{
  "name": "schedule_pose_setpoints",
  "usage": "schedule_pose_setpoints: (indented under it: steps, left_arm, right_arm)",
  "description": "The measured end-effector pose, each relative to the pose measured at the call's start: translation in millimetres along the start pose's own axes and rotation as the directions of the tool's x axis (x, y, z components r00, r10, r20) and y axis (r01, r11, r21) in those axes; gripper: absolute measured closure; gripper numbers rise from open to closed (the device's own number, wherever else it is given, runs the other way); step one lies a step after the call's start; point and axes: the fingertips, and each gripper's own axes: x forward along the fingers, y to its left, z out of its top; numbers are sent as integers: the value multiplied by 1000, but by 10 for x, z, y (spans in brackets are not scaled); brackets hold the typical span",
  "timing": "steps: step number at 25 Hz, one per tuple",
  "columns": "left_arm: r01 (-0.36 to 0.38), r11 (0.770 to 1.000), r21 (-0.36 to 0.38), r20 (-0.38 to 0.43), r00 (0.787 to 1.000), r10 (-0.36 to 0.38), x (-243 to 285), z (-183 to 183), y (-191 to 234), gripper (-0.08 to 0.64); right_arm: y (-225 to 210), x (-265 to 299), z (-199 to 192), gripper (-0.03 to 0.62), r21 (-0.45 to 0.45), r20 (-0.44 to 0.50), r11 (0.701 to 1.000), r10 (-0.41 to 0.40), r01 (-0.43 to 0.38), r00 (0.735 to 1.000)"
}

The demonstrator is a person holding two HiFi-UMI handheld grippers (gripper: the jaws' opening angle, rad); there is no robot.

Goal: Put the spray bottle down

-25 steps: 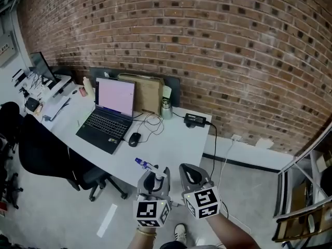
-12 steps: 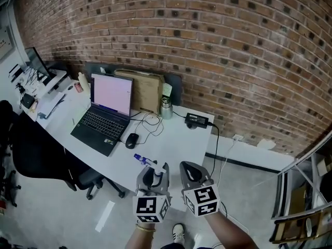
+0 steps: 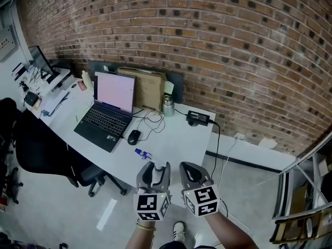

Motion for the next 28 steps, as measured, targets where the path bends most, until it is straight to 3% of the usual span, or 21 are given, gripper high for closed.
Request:
schedule_pose_setpoints:
  steps: [6, 12, 20, 28]
  left_arm:
    - [-18, 1000, -26, -12, 1000, 18, -387, -16, -133, 379]
    - [-60, 998, -35, -21, 998, 60, -881, -46, -412, 549]
    - [-86, 996, -35, -20, 996, 85, -1378, -88, -609, 552]
    - [-84, 996, -9, -15, 996, 84, -1607, -24, -690, 552]
  right_arm:
    - [158, -361, 42, 594, -3, 12, 1000, 3, -3, 1000]
    - [425, -791, 3, 594, -10, 28, 999, 33, -33, 999]
    - [701, -1291, -151, 594, -9, 23, 998, 67, -66, 998]
    - [894, -1532, -59, 594, -43, 48, 996, 78, -76, 996]
